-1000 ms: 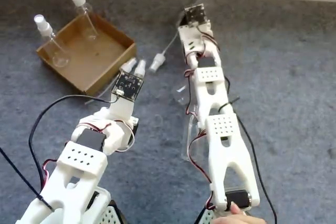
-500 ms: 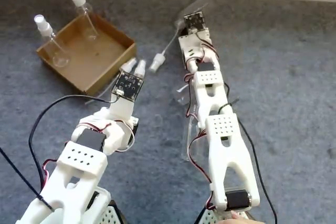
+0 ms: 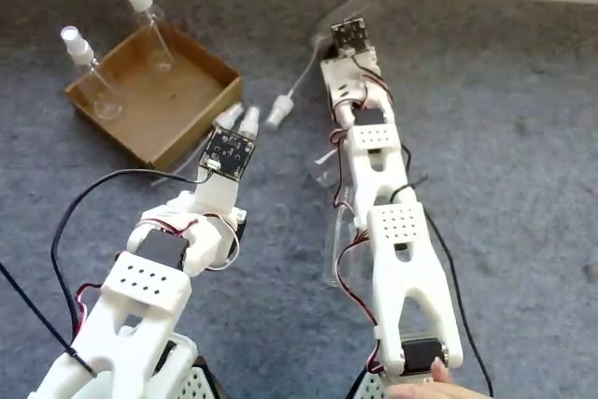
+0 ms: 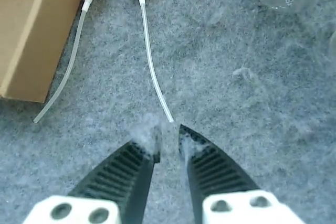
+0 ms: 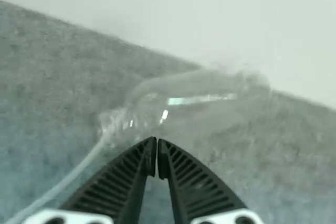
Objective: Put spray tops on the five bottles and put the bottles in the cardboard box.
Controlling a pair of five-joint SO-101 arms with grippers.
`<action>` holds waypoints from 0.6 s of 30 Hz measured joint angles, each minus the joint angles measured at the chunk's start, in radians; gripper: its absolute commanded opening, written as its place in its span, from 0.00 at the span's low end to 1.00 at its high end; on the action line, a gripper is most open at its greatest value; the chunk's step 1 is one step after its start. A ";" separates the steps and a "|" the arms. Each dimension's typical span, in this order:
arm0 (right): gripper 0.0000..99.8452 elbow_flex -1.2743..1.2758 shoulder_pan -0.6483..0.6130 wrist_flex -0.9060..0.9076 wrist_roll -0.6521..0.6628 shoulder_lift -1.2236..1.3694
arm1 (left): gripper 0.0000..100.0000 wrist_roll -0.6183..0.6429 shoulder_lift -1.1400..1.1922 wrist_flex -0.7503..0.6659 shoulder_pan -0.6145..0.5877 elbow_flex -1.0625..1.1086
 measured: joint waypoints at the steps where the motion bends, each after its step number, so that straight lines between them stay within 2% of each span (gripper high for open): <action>1: 0.01 -0.017 0.000 0.000 0.000 0.000 | 0.01 0.000 0.000 0.000 0.000 0.000; 10: 0.01 -0.071 0.000 0.014 0.000 -0.002 | 0.01 0.000 0.000 0.000 0.000 0.000; 15: 0.02 -0.143 0.000 0.213 0.000 0.005 | 0.01 0.000 0.000 0.000 0.000 0.000; 18: 0.09 -0.184 0.000 0.304 0.000 0.002 | 0.01 0.000 0.000 0.000 0.000 0.000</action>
